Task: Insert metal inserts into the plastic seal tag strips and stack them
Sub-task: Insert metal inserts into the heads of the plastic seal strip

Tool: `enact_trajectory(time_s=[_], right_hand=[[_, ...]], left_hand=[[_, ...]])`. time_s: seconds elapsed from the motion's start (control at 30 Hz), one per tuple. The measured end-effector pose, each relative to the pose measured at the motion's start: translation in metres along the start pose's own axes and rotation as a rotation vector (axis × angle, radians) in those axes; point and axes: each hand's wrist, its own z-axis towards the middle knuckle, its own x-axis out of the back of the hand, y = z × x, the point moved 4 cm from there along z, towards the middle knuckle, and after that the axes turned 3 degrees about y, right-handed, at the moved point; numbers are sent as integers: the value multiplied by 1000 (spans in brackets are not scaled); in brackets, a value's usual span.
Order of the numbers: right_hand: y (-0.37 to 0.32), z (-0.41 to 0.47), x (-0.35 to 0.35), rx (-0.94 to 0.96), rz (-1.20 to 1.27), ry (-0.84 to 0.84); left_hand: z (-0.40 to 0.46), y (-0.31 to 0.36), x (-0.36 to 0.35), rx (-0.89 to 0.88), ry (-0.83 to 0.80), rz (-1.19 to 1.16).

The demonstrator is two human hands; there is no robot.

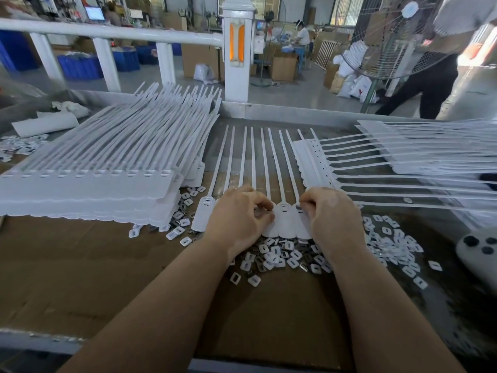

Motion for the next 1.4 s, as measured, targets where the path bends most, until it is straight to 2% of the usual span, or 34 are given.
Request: enact_trajectory(time_s=[0.97,1.13,1.3,1.4], right_hand=[[-7,-2,2,127,-276,-183],[0,-1,2,-20,-30,-148],[14,1,9,-343,228,105],[17,1,12,-407,289,181]], left_hand=[[1,-4,-3,-17,25,-2],[1,-3,-2,-16,11,3],[1,-3,-2,-35,0,4],[-1,-1,-1,-67,-1,2]])
